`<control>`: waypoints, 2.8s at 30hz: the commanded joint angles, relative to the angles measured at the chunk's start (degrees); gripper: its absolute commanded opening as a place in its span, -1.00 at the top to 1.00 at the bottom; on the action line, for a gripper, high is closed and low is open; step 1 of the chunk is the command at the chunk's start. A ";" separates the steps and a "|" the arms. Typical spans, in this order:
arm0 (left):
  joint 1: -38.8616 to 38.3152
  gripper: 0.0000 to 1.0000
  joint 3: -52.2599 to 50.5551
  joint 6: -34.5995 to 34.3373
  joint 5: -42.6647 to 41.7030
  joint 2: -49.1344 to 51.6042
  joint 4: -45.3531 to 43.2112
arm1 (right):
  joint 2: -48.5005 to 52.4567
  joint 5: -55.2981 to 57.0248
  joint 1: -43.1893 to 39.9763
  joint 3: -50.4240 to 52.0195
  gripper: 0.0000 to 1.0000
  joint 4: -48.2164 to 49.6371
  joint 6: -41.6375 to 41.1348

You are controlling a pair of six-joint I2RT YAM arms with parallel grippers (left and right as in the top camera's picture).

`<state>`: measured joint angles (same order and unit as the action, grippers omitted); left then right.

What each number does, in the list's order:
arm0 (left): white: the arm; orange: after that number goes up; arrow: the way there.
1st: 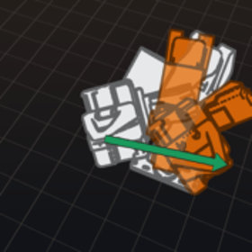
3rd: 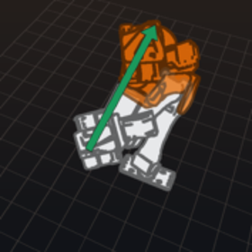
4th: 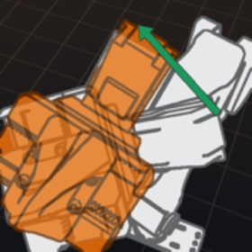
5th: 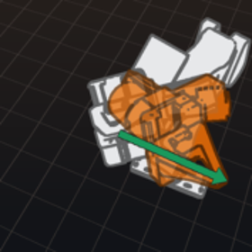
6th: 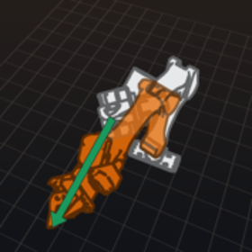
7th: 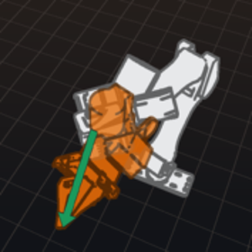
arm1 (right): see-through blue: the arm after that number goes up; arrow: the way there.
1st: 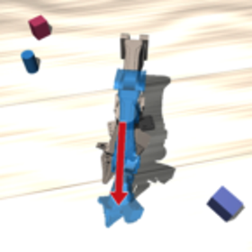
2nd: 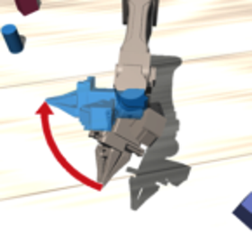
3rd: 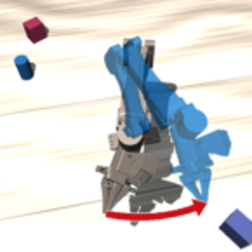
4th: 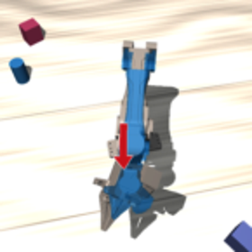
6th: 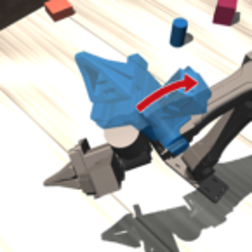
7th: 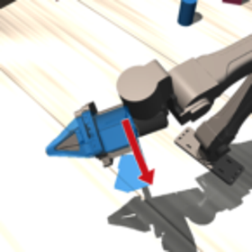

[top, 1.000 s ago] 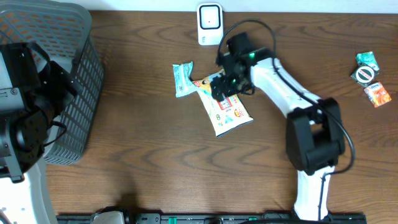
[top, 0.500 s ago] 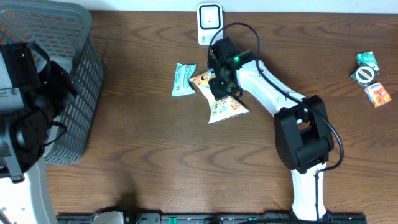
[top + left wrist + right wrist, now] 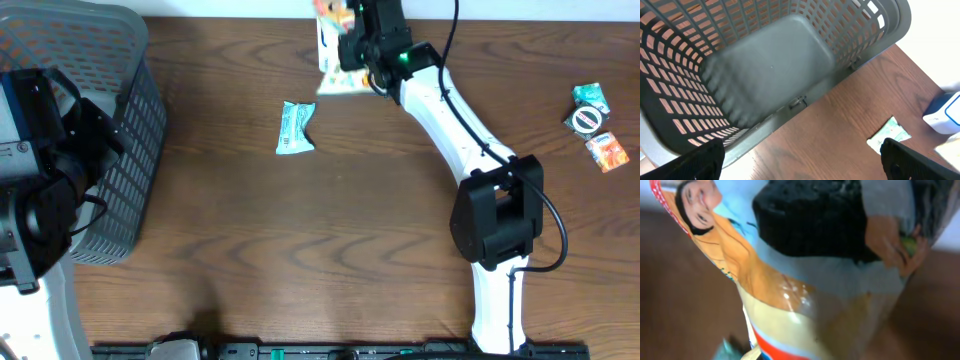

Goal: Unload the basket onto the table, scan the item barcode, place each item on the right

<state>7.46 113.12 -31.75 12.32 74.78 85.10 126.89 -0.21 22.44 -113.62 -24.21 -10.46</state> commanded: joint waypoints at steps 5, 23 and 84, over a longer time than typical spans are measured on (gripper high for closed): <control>0.28 -0.95 0.42 -0.50 0.15 0.07 0.15 | 3.30 5.97 0.35 -0.90 0.98 17.66 1.31; 0.28 -0.96 0.42 -0.50 0.15 0.07 0.15 | 10.08 6.12 -0.79 -0.92 0.95 37.81 1.33; 0.28 -0.96 0.42 -0.50 0.15 0.07 0.15 | -4.28 -26.84 -1.09 10.86 -0.98 -13.60 -8.76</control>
<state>7.46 113.12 -31.75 12.32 74.81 85.10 122.08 -28.69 19.70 -104.99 -40.47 -14.09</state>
